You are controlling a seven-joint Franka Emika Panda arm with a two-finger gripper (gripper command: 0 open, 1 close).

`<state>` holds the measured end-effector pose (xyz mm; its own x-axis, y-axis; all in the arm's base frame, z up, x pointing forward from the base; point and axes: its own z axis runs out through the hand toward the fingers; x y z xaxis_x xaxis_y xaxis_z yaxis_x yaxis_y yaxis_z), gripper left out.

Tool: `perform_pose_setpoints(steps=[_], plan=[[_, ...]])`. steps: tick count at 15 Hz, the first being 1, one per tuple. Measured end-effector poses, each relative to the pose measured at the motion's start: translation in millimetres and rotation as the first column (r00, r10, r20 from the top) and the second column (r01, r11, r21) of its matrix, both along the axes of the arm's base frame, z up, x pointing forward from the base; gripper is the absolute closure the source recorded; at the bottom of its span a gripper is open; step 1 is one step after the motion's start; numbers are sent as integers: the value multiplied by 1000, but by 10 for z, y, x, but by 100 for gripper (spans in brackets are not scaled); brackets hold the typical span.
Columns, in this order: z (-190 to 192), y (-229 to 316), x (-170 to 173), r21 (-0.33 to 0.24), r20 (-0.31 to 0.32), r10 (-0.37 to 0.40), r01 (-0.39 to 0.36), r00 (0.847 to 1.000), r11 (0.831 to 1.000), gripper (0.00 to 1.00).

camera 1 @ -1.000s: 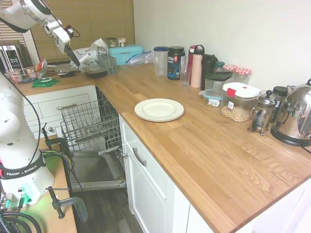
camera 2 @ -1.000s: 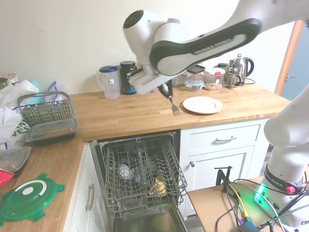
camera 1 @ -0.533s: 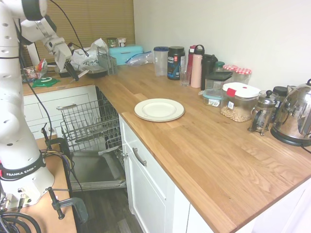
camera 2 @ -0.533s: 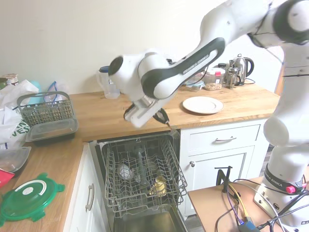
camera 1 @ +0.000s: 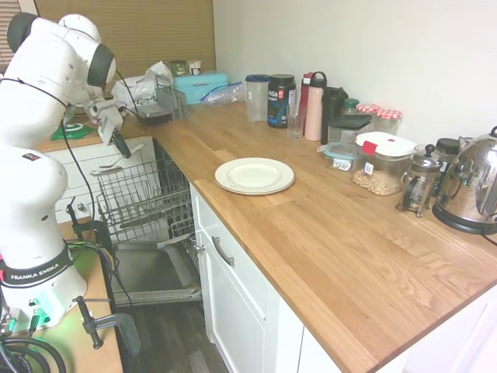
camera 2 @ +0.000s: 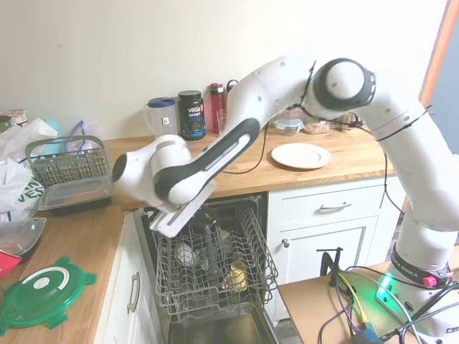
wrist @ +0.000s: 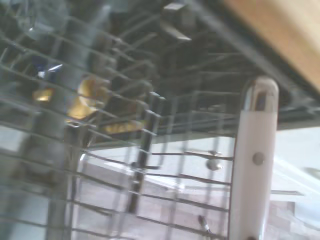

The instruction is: Put the fork in the dishwasher

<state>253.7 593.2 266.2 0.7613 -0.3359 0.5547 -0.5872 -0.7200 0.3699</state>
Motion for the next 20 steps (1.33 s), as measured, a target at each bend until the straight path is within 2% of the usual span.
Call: perform_pose_setpoints(steps=[5, 14, 15, 17, 19, 20], plan=[[351, 368, 168, 30, -20, -42, 43, 999, 999, 0], [425, 298, 521, 40, -73, -111, 114, 991, 993, 0], [576, 308, 547, 61, -56, -108, 111, 993, 992, 0], [1336, 228, 668, 162, -6, -119, 118, 993, 980, 0], [2333, -91, 890, 297, 22, -154, 140, 988, 945, 0], [2790, -325, 1009, 364, 25, -171, 150, 985, 919, 0]])
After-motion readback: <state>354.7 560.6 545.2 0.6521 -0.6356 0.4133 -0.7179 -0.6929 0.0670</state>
